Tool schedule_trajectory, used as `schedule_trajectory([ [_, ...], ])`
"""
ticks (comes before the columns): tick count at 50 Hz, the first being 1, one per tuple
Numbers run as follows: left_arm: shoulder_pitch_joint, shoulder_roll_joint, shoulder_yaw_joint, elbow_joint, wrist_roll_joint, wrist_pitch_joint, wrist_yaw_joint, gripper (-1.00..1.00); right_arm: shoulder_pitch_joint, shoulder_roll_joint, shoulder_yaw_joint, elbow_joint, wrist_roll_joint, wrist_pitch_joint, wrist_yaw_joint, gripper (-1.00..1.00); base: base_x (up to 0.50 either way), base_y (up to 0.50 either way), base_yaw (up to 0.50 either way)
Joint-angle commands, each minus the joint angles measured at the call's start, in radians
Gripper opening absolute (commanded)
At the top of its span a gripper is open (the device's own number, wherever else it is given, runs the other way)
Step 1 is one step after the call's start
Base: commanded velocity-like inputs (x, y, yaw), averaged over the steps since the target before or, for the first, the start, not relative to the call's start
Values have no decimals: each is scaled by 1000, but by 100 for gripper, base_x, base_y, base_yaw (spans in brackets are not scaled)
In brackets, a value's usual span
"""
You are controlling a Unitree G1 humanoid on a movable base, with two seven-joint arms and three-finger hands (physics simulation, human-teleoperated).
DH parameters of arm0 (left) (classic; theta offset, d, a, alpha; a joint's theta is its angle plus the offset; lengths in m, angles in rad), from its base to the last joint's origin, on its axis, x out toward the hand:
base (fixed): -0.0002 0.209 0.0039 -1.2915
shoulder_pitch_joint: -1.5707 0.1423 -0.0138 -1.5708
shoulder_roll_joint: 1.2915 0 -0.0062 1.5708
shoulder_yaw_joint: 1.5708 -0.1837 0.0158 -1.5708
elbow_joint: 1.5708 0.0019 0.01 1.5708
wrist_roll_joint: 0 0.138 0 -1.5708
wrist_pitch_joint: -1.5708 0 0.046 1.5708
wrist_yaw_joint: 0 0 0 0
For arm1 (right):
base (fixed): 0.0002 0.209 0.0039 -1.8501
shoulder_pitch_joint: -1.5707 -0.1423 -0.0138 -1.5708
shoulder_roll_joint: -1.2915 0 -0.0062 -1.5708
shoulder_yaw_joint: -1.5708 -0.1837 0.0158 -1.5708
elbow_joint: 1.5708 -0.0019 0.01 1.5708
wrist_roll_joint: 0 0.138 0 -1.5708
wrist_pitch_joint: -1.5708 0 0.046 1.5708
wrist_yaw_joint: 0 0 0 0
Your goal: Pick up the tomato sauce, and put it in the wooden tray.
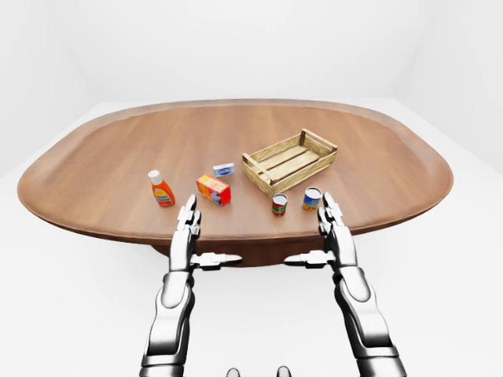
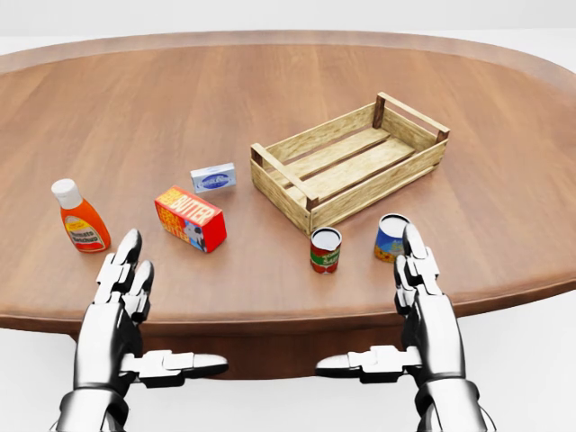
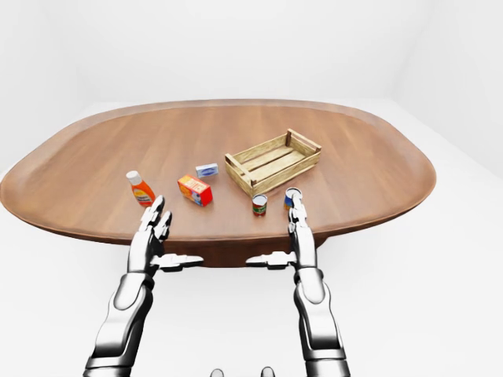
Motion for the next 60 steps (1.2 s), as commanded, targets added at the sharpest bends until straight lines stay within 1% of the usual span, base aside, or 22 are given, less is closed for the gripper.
schedule_trajectory([
  [1,-8,22,48,-7,-38,19,-33,92,5,-7,-10,-21,3,29,24,100,0,0,0],
  [4,-6,23,49,-10,-39,20,-34,93,6,-7,-10,-24,3,31,26,100,0,0,0],
  [10,-4,28,64,-38,-51,40,-38,92,34,-8,-12,-112,11,72,35,100,0,0,0],
  [12,1,31,77,-64,-59,53,-35,93,49,-8,-15,-162,20,73,40,100,0,0,0],
  [14,25,35,100,-151,-88,80,-35,92,70,-9,-22,-234,27,73,41,100,0,0,0],
  [15,48,39,122,-233,-117,80,-41,92,89,-11,-30,-293,32,73,41,100,0,0,0],
  [18,89,45,197,-398,-190,80,-53,92,133,-9,-57,-445,52,73,42,100,0,0,0],
  [20,110,49,279,-506,-260,80,-58,92,169,-5,-87,-563,57,73,36,100,0,0,0],
  [21,124,55,351,-577,-324,80,-60,92,200,-3,-116,-665,83,73,46,100,0,0,0],
  [23,134,52,410,-629,-364,80,-67,92,222,7,-148,-742,95,73,61,100,0,0,0],
  [24,133,50,413,-631,-363,80,-70,92,222,10,-150,-744,92,73,65,100,0,0,0],
  [25,145,50,462,-678,-408,80,-71,92,241,15,-179,-807,102,73,71,100,0,0,0],
  [27,153,45,503,-721,-440,80,-76,92,251,30,-212,-860,121,73,91,100,0,0,0],
  [31,165,32,550,-781,-479,80,-80,92,251,52,-242,-871,121,73,112,100,0,0,0],
  [37,156,33,580,-784,-500,80,-78,92,244,59,-239,-856,114,73,117,100,0,0,0],
  [50,149,44,591,-769,-518,80,-71,92,243,56,-226,-835,117,73,122,100,0,0,0],
  [60,146,49,595,-758,-524,80,-68,92,251,56,-219,-845,119,73,125,100,43,0,0],
])
